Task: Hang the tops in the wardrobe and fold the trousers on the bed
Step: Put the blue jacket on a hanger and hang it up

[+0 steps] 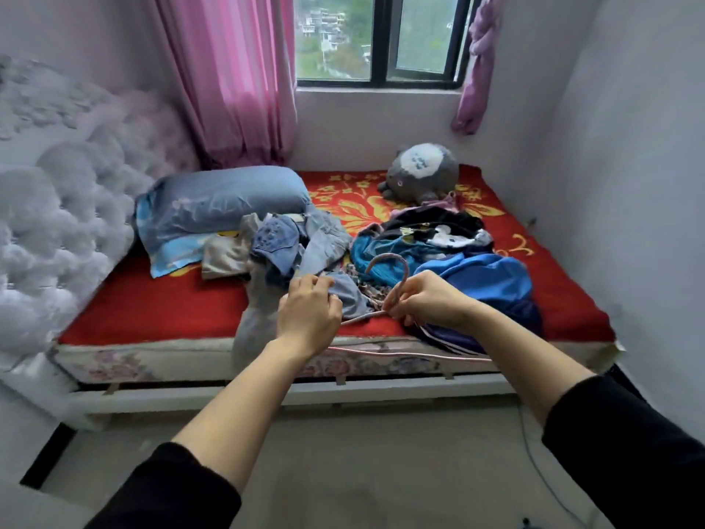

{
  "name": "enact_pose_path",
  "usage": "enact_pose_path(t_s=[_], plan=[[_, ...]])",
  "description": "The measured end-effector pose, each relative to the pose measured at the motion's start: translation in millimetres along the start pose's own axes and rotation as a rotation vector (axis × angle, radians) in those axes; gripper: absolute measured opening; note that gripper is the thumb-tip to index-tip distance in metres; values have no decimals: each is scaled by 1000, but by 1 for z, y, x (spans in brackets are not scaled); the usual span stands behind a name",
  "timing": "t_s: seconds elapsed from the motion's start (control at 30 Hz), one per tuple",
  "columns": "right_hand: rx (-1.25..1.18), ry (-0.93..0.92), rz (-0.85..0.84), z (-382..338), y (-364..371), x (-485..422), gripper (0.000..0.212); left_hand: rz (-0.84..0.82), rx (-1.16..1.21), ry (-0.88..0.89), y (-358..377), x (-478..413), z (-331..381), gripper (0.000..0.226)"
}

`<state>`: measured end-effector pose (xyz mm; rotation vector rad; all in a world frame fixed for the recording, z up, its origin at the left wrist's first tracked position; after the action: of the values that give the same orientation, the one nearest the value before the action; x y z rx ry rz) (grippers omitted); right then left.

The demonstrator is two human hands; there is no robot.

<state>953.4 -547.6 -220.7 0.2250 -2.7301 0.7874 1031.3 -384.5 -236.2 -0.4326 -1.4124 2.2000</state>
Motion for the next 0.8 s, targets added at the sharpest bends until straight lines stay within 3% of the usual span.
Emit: enact_pose_path(t_s=[0.5,0.8], plan=[[-199,349,301,209,-191,-110,9,-376,32,14,182,-286,66,29],[-118,483,467,307,-282,-173,27,-594,70,-177,289,-399,58,32]])
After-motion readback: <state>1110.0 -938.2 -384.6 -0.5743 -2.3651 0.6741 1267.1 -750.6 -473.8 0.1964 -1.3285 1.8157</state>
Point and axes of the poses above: each hand's wrist, its own x-axis away from the middle knuckle, its own y-axis out of the palm, z = x × y, the point moved 7 cm from there along -x, towards the middle knuckle, and after that the axes turned 15 degrees about -z, right-handed, at the moved point
